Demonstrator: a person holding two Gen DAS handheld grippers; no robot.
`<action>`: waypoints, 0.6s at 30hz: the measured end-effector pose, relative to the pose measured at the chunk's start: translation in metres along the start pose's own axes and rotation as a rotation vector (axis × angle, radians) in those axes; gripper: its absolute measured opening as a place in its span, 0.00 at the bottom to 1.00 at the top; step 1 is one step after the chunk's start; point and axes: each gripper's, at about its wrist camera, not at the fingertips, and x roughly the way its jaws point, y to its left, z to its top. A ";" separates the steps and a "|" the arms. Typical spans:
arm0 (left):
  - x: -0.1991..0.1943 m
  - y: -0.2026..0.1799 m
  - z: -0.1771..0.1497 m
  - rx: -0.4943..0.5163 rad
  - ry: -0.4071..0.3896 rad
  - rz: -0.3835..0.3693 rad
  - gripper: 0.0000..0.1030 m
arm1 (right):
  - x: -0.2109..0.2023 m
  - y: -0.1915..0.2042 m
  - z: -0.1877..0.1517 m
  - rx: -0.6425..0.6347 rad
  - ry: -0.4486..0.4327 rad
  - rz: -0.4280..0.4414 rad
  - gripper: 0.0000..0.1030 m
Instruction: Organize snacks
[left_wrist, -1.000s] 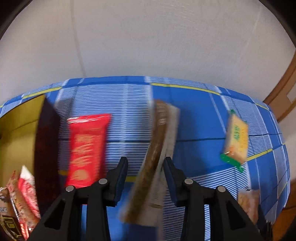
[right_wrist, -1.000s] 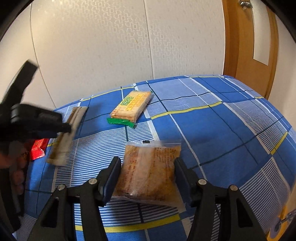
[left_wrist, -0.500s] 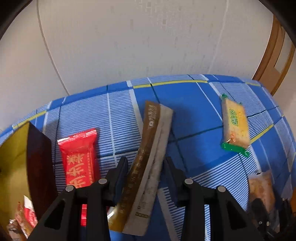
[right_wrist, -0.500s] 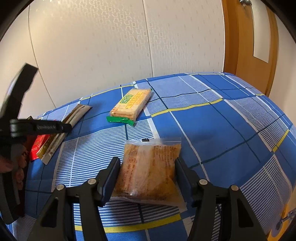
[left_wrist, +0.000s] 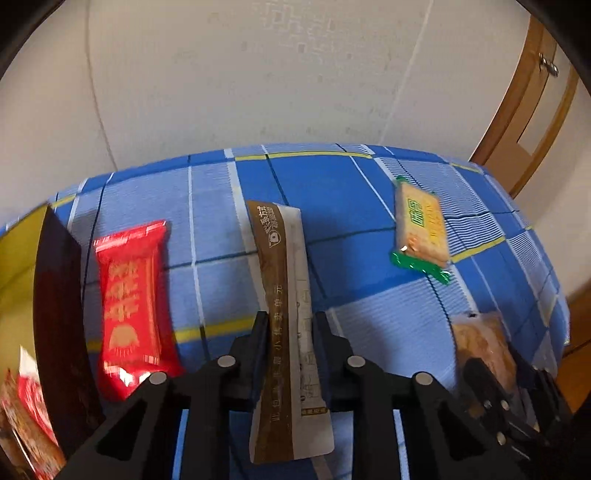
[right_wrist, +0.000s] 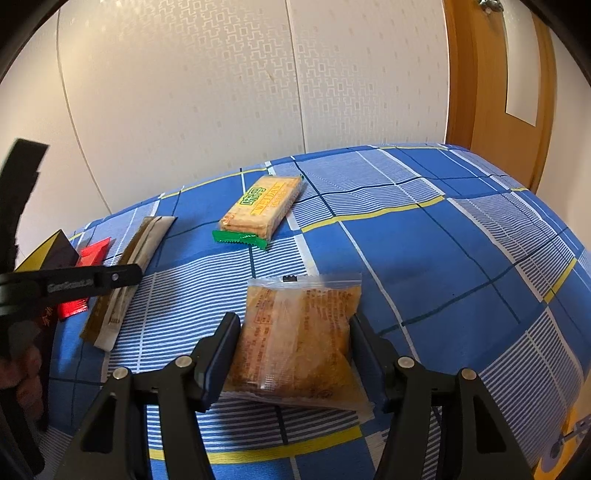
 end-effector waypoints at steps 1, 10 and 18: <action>-0.004 0.002 -0.004 -0.010 -0.005 -0.010 0.22 | 0.000 0.000 0.000 0.000 0.000 0.001 0.60; -0.029 0.012 -0.033 -0.107 -0.033 -0.105 0.21 | 0.000 -0.001 0.000 -0.005 -0.002 0.000 0.60; -0.072 0.019 -0.050 -0.150 -0.117 -0.169 0.21 | -0.001 -0.001 0.000 -0.003 -0.009 0.003 0.58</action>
